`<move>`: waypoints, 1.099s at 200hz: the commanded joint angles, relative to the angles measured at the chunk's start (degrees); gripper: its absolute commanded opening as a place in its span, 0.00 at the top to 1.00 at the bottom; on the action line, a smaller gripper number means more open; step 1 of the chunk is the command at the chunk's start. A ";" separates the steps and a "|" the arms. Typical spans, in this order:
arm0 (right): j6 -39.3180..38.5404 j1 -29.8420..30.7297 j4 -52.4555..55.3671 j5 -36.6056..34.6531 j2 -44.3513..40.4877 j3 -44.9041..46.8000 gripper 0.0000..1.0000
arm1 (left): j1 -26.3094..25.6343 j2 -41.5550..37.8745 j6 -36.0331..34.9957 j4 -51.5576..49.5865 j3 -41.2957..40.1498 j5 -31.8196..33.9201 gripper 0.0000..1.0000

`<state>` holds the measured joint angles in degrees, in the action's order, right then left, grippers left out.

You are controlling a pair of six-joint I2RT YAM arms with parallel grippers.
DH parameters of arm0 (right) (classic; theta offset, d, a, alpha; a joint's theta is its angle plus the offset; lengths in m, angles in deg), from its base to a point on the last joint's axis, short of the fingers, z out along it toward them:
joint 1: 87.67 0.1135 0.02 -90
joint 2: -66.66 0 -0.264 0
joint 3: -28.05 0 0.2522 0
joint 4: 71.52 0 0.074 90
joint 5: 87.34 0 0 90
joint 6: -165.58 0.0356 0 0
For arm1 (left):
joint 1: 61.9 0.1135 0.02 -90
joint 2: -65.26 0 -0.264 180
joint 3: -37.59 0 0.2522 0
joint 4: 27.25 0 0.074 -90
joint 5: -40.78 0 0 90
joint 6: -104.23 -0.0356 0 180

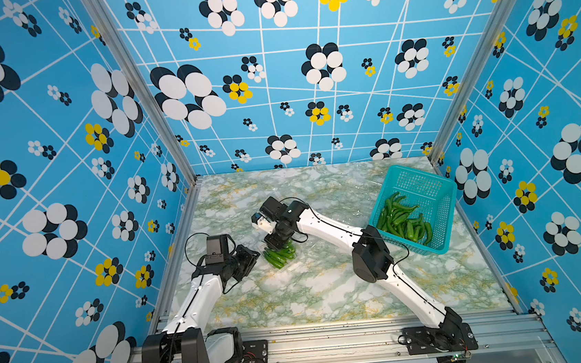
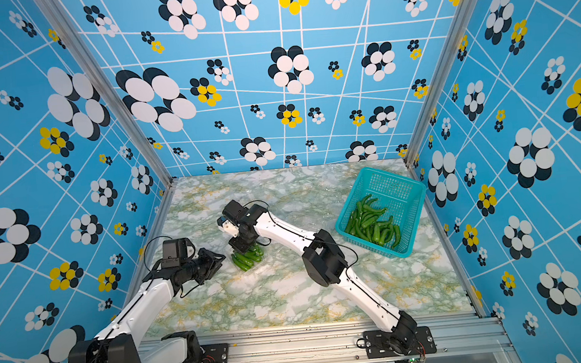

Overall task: Take small green peppers out of containers
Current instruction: Pick up the green pepper from the packing box, then place the green pepper in the basket.

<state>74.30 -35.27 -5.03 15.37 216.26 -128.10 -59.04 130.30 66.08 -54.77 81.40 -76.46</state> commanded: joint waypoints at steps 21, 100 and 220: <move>-0.81 -0.02 2.46 1.19 -10.28 2.29 1.00 | -1.31 -0.16 0.44 -0.81 1.68 0.69 0.65; -0.03 -5.76 0.36 -2.50 -27.65 11.45 1.00 | -7.68 2.33 0.44 -4.28 12.32 4.51 0.65; 11.91 -42.80 -12.24 -13.72 -58.40 54.94 1.00 | -36.38 35.03 -5.79 -10.17 56.36 5.27 0.65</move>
<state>82.91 -74.04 -14.84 2.91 159.87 -79.07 -92.40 158.60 62.96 -61.83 131.10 -69.42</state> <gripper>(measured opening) 0.144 0.350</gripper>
